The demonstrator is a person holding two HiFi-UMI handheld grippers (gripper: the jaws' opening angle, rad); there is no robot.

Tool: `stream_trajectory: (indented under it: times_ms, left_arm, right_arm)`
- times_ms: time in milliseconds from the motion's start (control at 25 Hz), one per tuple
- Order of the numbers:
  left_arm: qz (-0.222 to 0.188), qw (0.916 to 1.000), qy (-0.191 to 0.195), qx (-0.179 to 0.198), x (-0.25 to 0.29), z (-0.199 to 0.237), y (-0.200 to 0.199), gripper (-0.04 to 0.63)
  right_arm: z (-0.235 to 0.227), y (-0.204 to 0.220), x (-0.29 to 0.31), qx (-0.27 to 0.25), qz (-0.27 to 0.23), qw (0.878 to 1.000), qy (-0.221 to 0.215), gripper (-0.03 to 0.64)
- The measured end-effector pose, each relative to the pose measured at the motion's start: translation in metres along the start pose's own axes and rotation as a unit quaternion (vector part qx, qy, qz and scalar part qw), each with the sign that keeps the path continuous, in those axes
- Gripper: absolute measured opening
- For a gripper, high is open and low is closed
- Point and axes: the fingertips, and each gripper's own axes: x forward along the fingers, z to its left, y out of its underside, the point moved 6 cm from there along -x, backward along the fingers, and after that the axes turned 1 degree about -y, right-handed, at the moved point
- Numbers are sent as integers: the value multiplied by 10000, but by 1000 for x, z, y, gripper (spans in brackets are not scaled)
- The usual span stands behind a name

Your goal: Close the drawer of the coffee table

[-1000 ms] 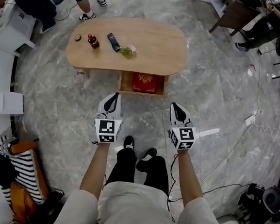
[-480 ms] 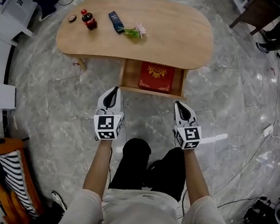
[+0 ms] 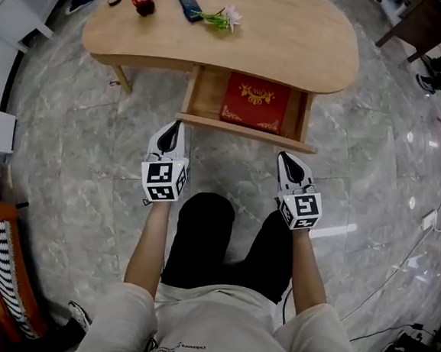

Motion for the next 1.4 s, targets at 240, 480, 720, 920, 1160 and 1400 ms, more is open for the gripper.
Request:
stream_trajectory:
  times_ms: [240, 480, 720, 920, 1160, 1400]
  left_arm:
    - [-134, 9995, -276, 53, -19, 9, -6, 9]
    - [-113, 9997, -192, -138, -37, -3, 2, 9]
    - [-152, 9998, -18, -125, 9, -13, 32, 9]
    - [-126, 9992, 95, -373, 27, -22, 37, 9]
    - [-141, 9989, 100, -426, 27, -21, 36, 9]
    - [-190, 9984, 135, -518, 25, -21, 32, 9]
  right_arm:
    - [-25, 1, -4, -152, -196, 9993, 288, 17]
    - [-34, 1, -32, -191, -264, 9991, 275, 17]
    - [-24, 19, -7, 444, -756, 9938, 684, 17]
    - [-17, 16, 11, 175, -694, 9931, 925, 17]
    - [-16, 16, 11, 285, -663, 9916, 1072, 16]
    - [-10, 6, 10, 164, -762, 9918, 1008, 15]
